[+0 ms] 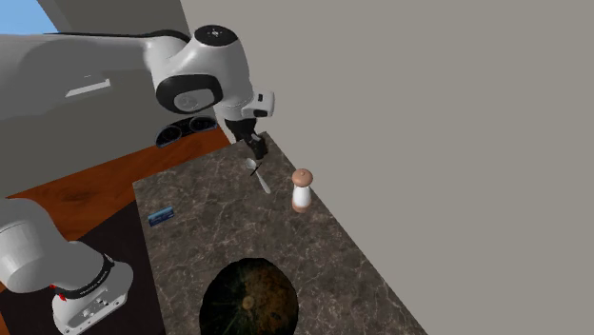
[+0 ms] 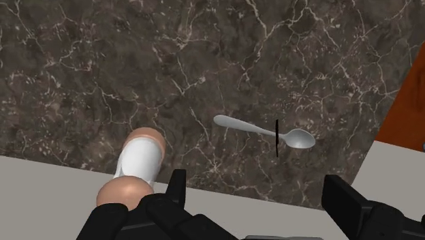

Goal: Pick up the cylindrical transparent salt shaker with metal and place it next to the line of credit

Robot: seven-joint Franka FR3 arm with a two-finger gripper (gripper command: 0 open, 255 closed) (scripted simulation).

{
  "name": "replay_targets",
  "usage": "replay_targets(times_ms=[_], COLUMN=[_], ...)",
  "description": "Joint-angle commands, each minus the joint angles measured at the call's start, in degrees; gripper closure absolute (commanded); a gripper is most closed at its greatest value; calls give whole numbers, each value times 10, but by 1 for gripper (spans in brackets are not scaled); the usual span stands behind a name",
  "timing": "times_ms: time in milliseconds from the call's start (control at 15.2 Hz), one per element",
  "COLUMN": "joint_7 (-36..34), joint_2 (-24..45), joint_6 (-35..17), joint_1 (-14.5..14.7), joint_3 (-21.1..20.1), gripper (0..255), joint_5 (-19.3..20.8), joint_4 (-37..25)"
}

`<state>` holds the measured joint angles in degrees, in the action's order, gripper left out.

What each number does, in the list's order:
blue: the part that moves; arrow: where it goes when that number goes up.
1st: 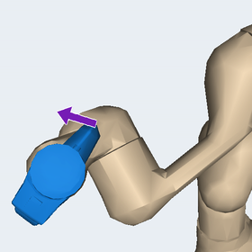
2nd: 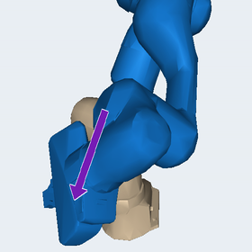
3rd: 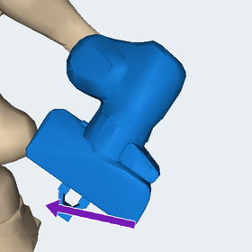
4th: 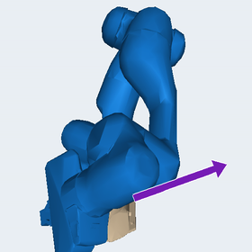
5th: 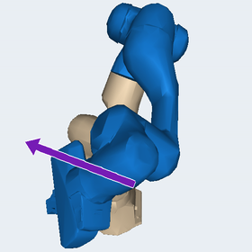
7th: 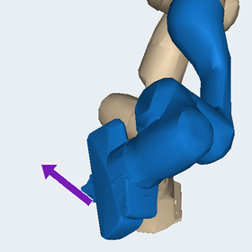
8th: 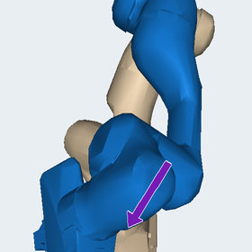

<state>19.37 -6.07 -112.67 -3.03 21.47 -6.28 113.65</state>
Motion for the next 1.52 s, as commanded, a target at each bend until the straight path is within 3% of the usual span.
replay_targets(times_ms=[0,330,858,1452], joint_7=[23,72,115,123], joint_2=[47,165,349,365], joint_6=[-5,-1,39,-8], joint_1=[-6,-33,-105,-100], joint_3=[13,29,24,17], gripper=[0,0,0,0], joint_5=[-21,-78,-153,-163], joint_4=[-33,-129,-318,-286])
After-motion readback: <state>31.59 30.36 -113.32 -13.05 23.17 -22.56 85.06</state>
